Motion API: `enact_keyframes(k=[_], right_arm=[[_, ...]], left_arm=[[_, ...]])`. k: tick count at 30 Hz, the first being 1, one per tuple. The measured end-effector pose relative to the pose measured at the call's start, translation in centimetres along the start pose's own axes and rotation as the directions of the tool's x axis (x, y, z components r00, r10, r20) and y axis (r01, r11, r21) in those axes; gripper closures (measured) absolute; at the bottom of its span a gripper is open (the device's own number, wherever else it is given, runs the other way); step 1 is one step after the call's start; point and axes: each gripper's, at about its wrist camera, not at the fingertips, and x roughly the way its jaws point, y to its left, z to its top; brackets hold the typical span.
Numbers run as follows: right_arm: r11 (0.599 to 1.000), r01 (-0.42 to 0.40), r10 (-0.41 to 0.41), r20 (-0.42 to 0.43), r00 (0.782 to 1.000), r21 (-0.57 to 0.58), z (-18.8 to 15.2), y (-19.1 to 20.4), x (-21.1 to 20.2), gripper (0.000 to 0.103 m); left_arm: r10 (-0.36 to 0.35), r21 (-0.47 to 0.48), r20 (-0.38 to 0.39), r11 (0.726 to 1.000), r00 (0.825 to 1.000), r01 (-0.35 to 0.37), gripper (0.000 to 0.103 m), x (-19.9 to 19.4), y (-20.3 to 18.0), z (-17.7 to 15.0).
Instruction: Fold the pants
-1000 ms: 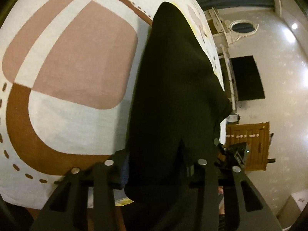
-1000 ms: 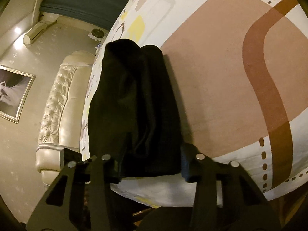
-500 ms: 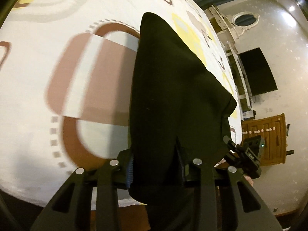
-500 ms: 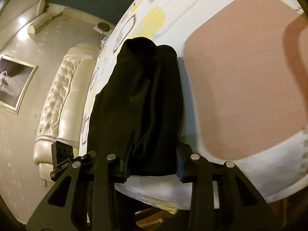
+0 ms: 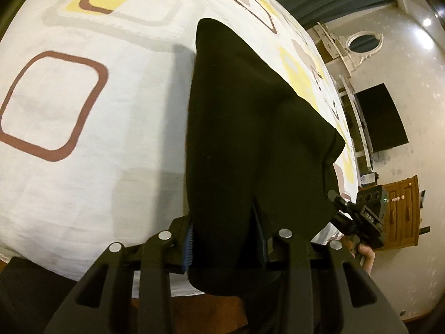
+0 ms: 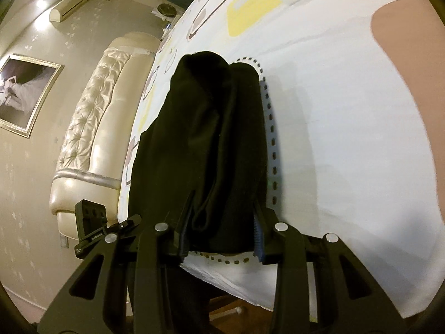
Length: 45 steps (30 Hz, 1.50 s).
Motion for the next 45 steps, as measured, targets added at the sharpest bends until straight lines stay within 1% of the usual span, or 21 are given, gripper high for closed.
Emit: enact_keyframes(k=[5,12,19,22,24,25,27,29,32,33,35,37,39,42,45], right_arm=[[1.000,-0.006,0.006,0.000,1.000,0.022,-0.2,-0.7,0.1,0.068],[1.000,-0.010,0.010,0.005,1.000,0.022,-0.7,-0.2,0.5,0.068],[1.000,-0.011,0.011,0.006,1.000,0.022,-0.7,-0.3,0.5,0.068],[1.000,-0.012,0.012,0.007,1.000,0.023,-0.7,-0.3,0.4,0.068],[1.000,-0.010,0.010,0.009,1.000,0.021,-0.7,-0.4,0.3,0.065],[1.000,-0.009,0.009,0.007,1.000,0.020,-0.6,-0.4,0.3,0.062],[0.999,-0.018,0.018,0.008,1.000,0.030,-0.6,-0.7,0.2,0.058],[0.999,-0.039,0.038,0.012,0.999,0.036,-0.6,-0.9,0.1,0.053],[0.998,-0.054,0.054,0.011,0.998,0.034,-0.7,-0.9,-0.2,0.047],[0.998,-0.052,0.051,0.010,0.999,0.033,-0.7,-0.9,-0.4,0.046],[0.999,-0.035,0.035,0.011,0.999,0.019,-0.5,-0.7,-0.9,0.038],[1.000,-0.026,0.026,0.038,0.999,0.007,0.4,-0.5,-1.5,0.033],[0.999,-0.042,0.041,0.061,0.997,0.016,1.5,-0.6,-1.7,0.030],[0.997,-0.070,0.066,0.088,0.994,0.039,4.0,-0.8,-1.1,0.029],[0.995,-0.083,0.079,0.079,0.994,0.051,6.5,-0.9,0.8,0.028]], left_arm=[[0.006,0.014,-0.005,1.000,1.000,-0.006,0.065,0.4,0.4,-0.1],[0.006,0.016,0.000,1.000,1.000,-0.006,0.065,0.6,-0.1,0.1],[0.004,0.013,0.000,1.000,1.000,-0.004,0.064,0.2,0.1,0.1],[0.008,0.017,0.004,1.000,1.000,-0.008,0.063,0.2,0.1,0.1],[0.019,0.029,0.017,0.999,1.000,-0.020,0.055,0.1,-0.2,0.1],[0.026,0.041,0.027,0.999,0.999,-0.027,0.051,-0.1,-0.3,0.1],[0.048,0.061,0.046,0.997,0.998,-0.051,0.022,-0.2,-0.5,0.0],[0.039,0.066,0.051,0.997,0.998,-0.042,0.021,-0.3,-0.4,-0.1],[0.003,0.073,0.036,0.997,0.999,-0.006,0.021,-0.8,-0.6,-0.2],[-0.007,0.084,0.044,0.996,0.999,0.003,0.021,-1.3,-0.7,-0.2],[-0.032,0.100,0.066,0.995,0.997,0.025,0.020,-2.3,-0.6,0.1],[-0.068,0.111,0.081,0.992,0.994,0.059,0.020,-3.0,-0.2,0.9],[-0.084,0.121,0.092,0.990,0.992,0.073,0.020,-3.1,0.0,2.2],[-0.102,0.109,0.092,0.990,0.990,0.092,0.020,-2.1,0.5,4.7],[-0.113,0.079,0.088,0.991,0.990,0.106,0.020,-0.2,1.1,7.4]])
